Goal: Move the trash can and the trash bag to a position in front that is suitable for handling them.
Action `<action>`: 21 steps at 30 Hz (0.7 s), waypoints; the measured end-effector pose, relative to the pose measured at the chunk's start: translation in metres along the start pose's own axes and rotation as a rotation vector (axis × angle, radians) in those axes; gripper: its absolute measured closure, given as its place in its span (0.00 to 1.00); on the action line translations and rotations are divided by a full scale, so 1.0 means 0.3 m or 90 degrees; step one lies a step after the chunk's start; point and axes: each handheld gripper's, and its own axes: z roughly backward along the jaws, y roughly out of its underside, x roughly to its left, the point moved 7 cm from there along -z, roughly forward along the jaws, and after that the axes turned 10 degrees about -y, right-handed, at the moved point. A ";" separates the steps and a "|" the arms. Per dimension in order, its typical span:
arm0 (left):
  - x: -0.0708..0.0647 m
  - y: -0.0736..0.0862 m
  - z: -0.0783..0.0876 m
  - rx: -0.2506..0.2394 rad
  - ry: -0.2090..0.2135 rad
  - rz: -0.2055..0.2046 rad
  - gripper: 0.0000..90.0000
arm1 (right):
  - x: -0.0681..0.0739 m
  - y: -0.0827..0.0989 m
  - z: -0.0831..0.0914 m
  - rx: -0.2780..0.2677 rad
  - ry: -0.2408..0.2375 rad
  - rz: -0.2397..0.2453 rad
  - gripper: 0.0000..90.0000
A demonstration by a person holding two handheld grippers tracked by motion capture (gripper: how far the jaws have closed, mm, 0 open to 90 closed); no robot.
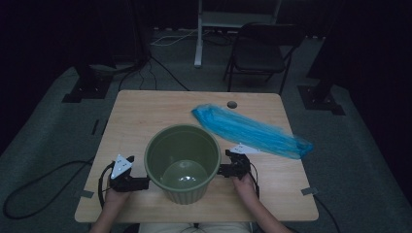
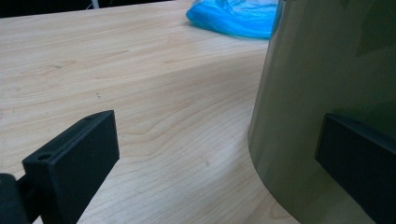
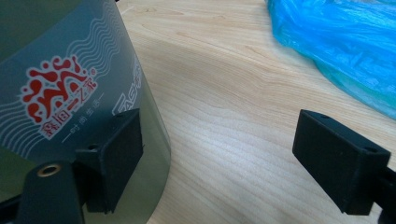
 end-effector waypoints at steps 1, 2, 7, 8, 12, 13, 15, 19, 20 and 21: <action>-0.002 0.001 0.001 0.000 0.002 -0.002 0.00 | 0.001 0.002 0.003 -0.001 0.001 0.001 0.17; -0.003 0.001 0.001 -0.002 0.002 -0.002 0.00 | 0.001 0.004 0.005 0.000 -0.001 -0.002 0.17; 0.000 0.006 -0.005 -0.003 0.011 -0.002 0.00 | -0.012 0.001 0.002 -0.003 0.006 0.013 0.13; -0.001 0.008 -0.005 -0.001 0.015 -0.002 0.00 | -0.017 0.001 -0.003 0.005 0.006 0.014 0.13; 0.008 0.024 -0.007 0.005 0.025 0.007 0.00 | -0.061 0.001 -0.029 0.050 0.060 0.031 0.15; 0.014 0.028 -0.008 0.007 0.022 0.010 0.00 | -0.074 -0.004 -0.035 0.049 0.063 0.028 0.15; 0.022 0.035 -0.011 0.008 0.020 0.019 0.00 | -0.098 -0.012 -0.052 0.076 0.053 0.020 0.20; 0.024 0.048 -0.019 0.010 0.021 0.019 0.00 | -0.139 -0.037 -0.082 0.105 0.027 -0.007 0.24; 0.023 0.049 -0.019 0.010 0.023 0.018 0.00 | -0.146 -0.043 -0.087 0.100 0.018 -0.020 0.24; 0.023 0.051 -0.019 0.012 0.023 0.015 0.00 | -0.156 -0.053 -0.092 0.091 0.011 -0.035 0.24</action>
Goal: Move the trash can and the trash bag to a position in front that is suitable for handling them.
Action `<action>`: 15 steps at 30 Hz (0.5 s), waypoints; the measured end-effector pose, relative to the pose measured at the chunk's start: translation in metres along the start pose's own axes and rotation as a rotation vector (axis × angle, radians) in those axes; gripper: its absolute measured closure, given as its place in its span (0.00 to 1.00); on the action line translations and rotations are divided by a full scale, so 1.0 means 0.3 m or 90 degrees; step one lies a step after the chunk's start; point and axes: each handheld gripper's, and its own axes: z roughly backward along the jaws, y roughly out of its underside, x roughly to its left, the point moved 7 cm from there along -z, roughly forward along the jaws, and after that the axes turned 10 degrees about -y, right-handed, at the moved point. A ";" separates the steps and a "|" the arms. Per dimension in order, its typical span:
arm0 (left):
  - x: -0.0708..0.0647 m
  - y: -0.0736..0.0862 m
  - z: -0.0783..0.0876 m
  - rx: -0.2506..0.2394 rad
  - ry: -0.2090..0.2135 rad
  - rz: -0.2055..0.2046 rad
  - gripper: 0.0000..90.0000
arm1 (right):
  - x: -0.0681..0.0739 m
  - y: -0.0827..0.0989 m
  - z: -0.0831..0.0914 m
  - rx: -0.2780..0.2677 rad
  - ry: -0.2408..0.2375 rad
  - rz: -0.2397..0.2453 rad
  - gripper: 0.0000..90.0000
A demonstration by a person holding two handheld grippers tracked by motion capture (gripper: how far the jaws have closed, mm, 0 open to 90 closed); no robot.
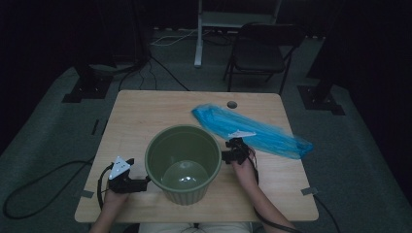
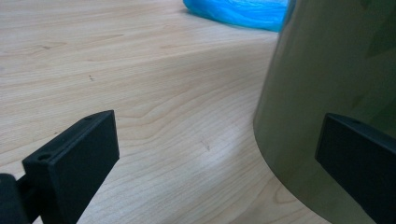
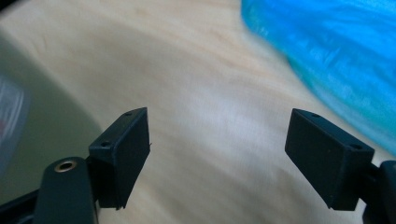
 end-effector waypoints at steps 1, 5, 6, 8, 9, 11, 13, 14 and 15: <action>0.000 0.001 0.001 0.000 0.002 -0.001 0.00 | -0.013 -0.012 -0.004 -0.008 0.002 -0.018 0.22; 0.014 0.000 0.005 -0.007 0.000 0.005 0.00 | -0.050 -0.082 -0.033 -0.026 -0.035 -0.046 0.12; 0.022 -0.001 0.006 -0.009 -0.005 0.010 0.00 | -0.053 -0.101 -0.045 -0.026 -0.046 -0.043 0.12; 0.034 -0.005 0.012 -0.016 -0.010 0.020 0.00 | -0.067 -0.141 -0.078 -0.016 -0.024 -0.027 0.12; 0.039 -0.006 0.016 -0.019 -0.013 0.022 0.00 | -0.072 -0.155 -0.091 -0.013 -0.020 -0.022 0.12; 0.050 -0.006 0.025 -0.022 -0.020 0.022 0.00 | -0.096 -0.193 -0.125 -0.003 0.007 -0.020 0.12; 0.059 -0.005 0.031 -0.025 -0.023 0.032 0.00 | -0.127 -0.239 -0.157 -0.002 0.041 -0.018 0.15; 0.065 -0.005 0.035 -0.027 -0.024 0.039 0.00 | -0.135 -0.254 -0.167 -0.003 0.048 -0.017 0.15; 0.072 -0.004 0.039 -0.027 -0.027 0.042 0.00 | -0.148 -0.270 -0.184 0.002 0.054 -0.020 0.15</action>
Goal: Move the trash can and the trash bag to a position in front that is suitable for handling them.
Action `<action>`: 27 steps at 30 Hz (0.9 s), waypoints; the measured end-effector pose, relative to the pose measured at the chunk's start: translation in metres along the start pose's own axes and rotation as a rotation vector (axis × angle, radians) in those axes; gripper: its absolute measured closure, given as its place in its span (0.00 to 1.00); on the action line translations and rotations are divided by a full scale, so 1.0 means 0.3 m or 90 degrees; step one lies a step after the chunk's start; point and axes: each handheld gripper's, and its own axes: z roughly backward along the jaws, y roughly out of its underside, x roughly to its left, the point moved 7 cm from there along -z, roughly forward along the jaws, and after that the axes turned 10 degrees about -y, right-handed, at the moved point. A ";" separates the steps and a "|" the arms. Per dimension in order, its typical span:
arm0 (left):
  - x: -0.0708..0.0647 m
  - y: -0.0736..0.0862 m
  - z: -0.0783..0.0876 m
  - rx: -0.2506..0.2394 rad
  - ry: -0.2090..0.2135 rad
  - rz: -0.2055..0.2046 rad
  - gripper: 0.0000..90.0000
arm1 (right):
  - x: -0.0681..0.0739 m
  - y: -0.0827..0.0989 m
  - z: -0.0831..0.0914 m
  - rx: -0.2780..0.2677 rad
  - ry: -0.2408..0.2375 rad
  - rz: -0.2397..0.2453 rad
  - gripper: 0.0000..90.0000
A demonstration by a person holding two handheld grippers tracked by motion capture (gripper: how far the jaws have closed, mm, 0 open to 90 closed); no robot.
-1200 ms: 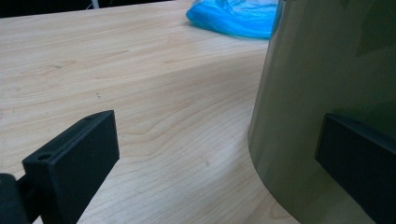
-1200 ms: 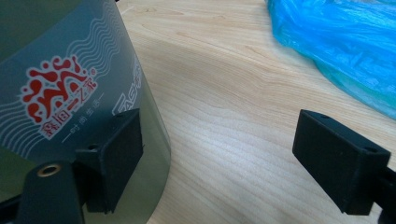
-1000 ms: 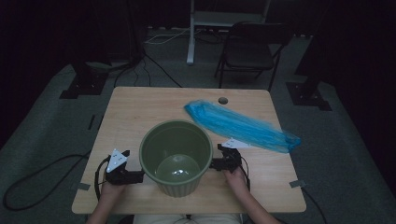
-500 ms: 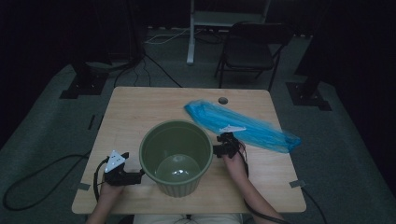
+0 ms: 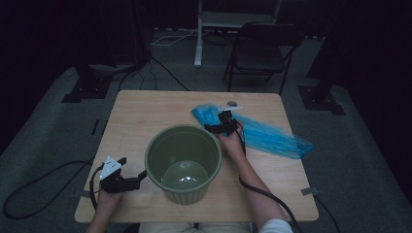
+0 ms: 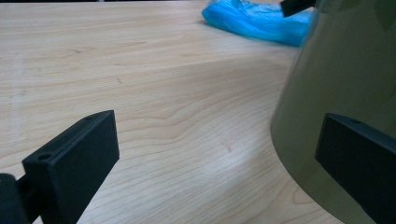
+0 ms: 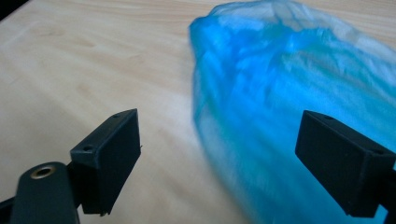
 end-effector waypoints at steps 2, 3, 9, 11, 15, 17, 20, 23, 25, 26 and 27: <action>0.013 0.001 0.005 0.000 -0.002 0.009 0.00 | -0.016 -0.022 -0.036 0.007 0.009 -0.003 0.15; 0.017 0.002 0.007 0.000 -0.003 0.012 0.00 | -0.022 -0.026 -0.055 0.020 0.018 0.001 0.15; 0.026 0.014 0.007 0.010 -0.002 0.009 0.00 | -0.041 -0.010 -0.127 0.048 0.051 0.010 0.22; 0.027 0.015 0.008 0.010 -0.003 0.009 0.00 | -0.043 0.003 -0.141 0.058 0.054 0.018 0.25; 0.024 0.015 0.012 0.010 -0.004 0.007 0.00 | -0.037 0.025 -0.151 0.067 0.065 0.049 0.39; 0.021 0.016 0.009 0.013 -0.002 0.004 0.00 | -0.022 0.033 -0.152 0.068 0.067 0.068 0.42; 0.011 0.013 0.006 0.013 0.002 0.002 0.00 | -0.001 0.045 -0.152 0.059 0.074 0.093 0.51; 0.002 0.018 0.004 0.019 0.006 -0.010 0.00 | 0.008 0.054 -0.142 0.051 0.072 0.096 0.69; 0.000 0.020 0.002 0.021 0.008 -0.010 0.00 | 0.008 0.058 -0.137 0.047 0.071 0.093 0.76; 0.000 0.020 0.001 0.022 0.010 -0.010 0.00 | 0.014 0.071 -0.121 0.047 0.052 0.082 0.88; -0.001 0.020 0.000 0.023 0.011 -0.012 0.00 | 0.017 0.079 -0.114 0.046 0.041 0.079 0.92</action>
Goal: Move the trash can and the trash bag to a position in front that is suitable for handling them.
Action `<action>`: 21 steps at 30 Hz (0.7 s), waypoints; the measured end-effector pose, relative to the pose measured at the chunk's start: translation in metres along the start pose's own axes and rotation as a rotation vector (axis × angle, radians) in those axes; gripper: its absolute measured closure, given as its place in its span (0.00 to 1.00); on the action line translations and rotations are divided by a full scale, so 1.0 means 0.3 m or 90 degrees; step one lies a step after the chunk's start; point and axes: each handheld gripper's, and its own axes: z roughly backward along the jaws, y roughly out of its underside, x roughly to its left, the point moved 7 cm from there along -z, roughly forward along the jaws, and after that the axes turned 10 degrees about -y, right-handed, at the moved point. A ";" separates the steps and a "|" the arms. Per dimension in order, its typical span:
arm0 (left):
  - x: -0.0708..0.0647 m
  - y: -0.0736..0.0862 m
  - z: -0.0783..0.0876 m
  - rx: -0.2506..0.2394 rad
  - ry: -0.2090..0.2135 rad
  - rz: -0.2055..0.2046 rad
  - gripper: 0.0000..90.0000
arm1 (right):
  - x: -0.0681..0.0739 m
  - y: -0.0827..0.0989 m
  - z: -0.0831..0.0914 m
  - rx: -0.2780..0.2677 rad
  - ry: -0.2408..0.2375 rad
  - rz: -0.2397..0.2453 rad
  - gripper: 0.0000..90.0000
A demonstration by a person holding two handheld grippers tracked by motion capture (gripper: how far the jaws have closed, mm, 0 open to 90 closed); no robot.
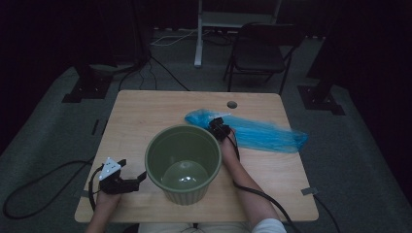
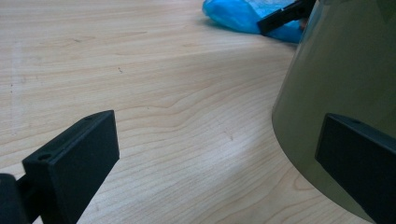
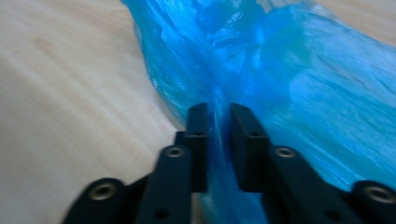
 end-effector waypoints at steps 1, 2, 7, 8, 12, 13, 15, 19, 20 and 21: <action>-0.001 0.000 0.000 0.001 0.000 -0.001 0.00 | 0.006 0.011 0.009 -0.002 -0.017 -0.006 0.93; -0.002 0.000 -0.001 0.002 0.000 -0.003 0.00 | 0.011 0.023 0.020 -0.005 -0.032 -0.011 0.94; -0.008 -0.003 -0.002 0.000 0.003 -0.008 0.00 | 0.056 0.102 0.100 0.016 -0.061 0.032 0.98; -0.009 -0.004 -0.003 0.000 0.002 -0.008 0.00 | 0.063 0.117 0.121 0.017 -0.065 0.039 0.98; -0.013 -0.008 0.000 -0.003 0.003 -0.011 0.00 | 0.104 0.184 0.193 0.019 -0.110 0.046 0.99; -0.014 -0.010 0.001 -0.004 0.004 -0.011 0.00 | 0.116 0.204 0.208 0.019 -0.125 0.045 0.99; -0.013 -0.012 0.004 -0.007 0.003 -0.010 0.00 | 0.141 0.243 0.239 0.019 -0.149 0.055 0.99; -0.008 -0.009 0.002 -0.003 0.002 -0.010 0.00 | 0.180 0.309 0.300 0.025 -0.196 0.096 0.99; -0.008 -0.008 0.000 -0.002 0.001 -0.010 0.00 | 0.186 0.324 0.308 0.036 -0.198 0.110 0.99; -0.009 -0.007 -0.001 -0.002 0.001 -0.012 0.00 | 0.193 0.340 0.314 0.044 -0.212 0.122 0.99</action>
